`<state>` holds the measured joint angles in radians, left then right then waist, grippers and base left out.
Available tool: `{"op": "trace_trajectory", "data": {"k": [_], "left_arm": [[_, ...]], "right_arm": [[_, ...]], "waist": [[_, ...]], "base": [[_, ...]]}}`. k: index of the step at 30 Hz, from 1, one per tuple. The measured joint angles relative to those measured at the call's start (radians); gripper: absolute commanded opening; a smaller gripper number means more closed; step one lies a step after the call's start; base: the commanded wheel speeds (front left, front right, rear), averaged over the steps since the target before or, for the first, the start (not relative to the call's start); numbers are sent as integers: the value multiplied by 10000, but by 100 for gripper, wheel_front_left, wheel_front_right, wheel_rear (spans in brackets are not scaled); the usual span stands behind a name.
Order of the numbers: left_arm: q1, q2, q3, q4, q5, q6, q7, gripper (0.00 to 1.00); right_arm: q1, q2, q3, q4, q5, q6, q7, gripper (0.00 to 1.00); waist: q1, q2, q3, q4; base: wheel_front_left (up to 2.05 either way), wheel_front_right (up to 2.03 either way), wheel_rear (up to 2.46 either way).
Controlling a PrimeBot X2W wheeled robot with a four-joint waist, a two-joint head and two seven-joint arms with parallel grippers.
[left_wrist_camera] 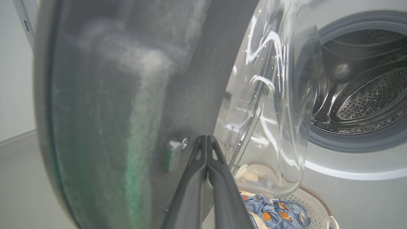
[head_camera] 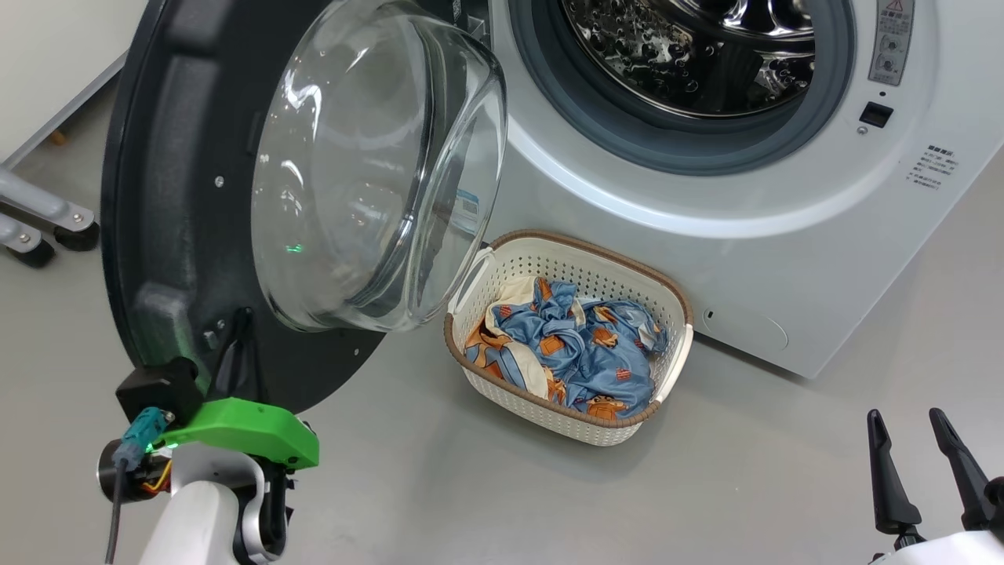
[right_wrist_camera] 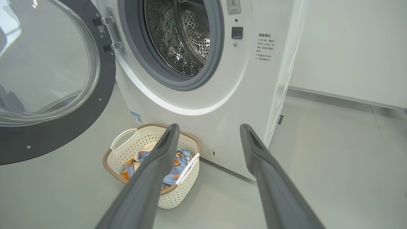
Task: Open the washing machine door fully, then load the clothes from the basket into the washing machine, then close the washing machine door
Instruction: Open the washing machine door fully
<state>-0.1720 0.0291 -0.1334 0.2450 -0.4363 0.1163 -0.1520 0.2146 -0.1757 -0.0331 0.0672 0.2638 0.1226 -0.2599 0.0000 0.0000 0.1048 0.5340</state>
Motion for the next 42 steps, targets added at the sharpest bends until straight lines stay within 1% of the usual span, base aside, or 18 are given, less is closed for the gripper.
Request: {"op": "trace_trajectory", "data": {"k": [3, 9, 15, 22, 24, 30, 36, 42], "left_arm": [[-290, -29, 387, 382, 0, 2, -96, 0], [-782, -36, 1582, 1081, 0, 31, -401, 0], [-1477, -17, 2345, 1764, 15, 36, -606, 0], [-2164, 96, 2778, 2491, 209, 63, -698, 0], [-2494, 130, 3028, 2844, 320, 71, -727, 0], [-2985, 198, 3478, 3333, 418, 71, -848, 0], [-3475, 255, 3730, 3887, 685, 163, -974, 0], [-3912, 326, 4011, 4451, 1030, 161, -974, 0]], "right_arm": [[11, -17, -38, 0, 0, 0, 0, 100], [11, -107, 54, -25, 0, 0, 0, 100], [7, -201, 50, -115, 0, 0, 0, 100], [-9, -334, 52, -167, 2, 0, 0, 100], [-27, -422, 67, -174, 2, 0, 0, 100], [-142, -458, 82, -174, 2, 0, 0, 100], [-243, -479, 17, -169, 21, 0, 0, 100], [-258, -474, 17, -157, 81, 0, 0, 100]], "waist": [[0, 0, 17, -41], [0, 0, 131, -265], [0, 0, 357, -517], [0, 0, 652, -743], [0, 0, 800, -850], [0, 0, 1011, -1033], [0, 0, 1181, -1194], [0, 0, 1238, -1227]], "base": [[0, 0, 0], [0, 0, 0], [0, 0, 0], [0, 0, 0], [0, 0, 0], [0, 0, 0], [0, 0, 0], [0, 0, 0]]}}
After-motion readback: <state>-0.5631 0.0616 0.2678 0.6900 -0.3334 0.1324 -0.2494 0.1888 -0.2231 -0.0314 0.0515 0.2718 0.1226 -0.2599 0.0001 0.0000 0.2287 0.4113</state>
